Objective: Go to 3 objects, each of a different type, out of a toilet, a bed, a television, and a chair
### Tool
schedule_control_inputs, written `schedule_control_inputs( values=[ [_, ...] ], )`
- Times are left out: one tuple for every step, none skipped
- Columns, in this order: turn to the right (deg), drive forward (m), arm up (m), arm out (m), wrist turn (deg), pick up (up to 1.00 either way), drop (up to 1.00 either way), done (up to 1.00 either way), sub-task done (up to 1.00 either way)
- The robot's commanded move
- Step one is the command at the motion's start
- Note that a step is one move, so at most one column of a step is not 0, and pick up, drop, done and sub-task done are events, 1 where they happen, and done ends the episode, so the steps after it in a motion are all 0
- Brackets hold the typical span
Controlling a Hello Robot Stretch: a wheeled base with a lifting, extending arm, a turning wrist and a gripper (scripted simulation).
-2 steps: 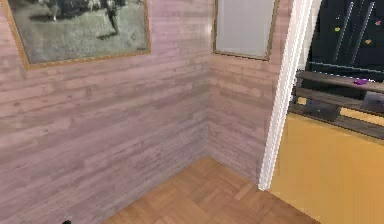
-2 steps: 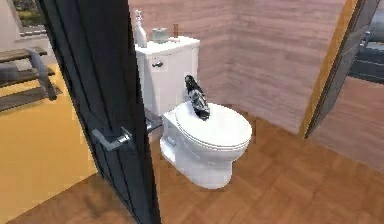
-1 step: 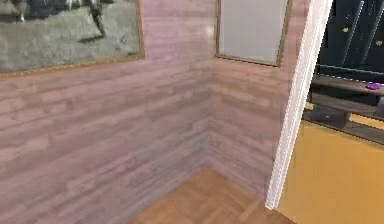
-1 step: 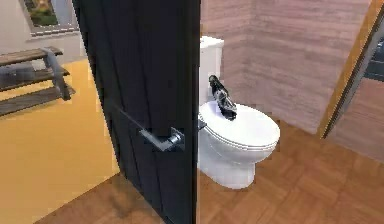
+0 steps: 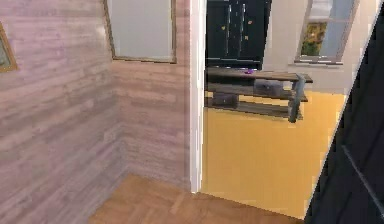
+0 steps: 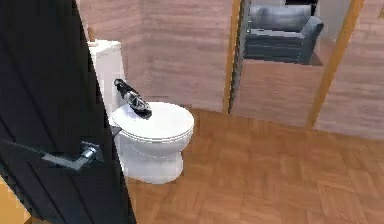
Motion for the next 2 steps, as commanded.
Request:
schedule_control_inputs(
  values=[
    [0.0,0.2,0.0,0.0,0.0,0.0,0.0,0.0,0.0],
    [18.0,0.0,0.0,0.0,0.0,0.0,0.0,0.0,0.0]
  ],
)
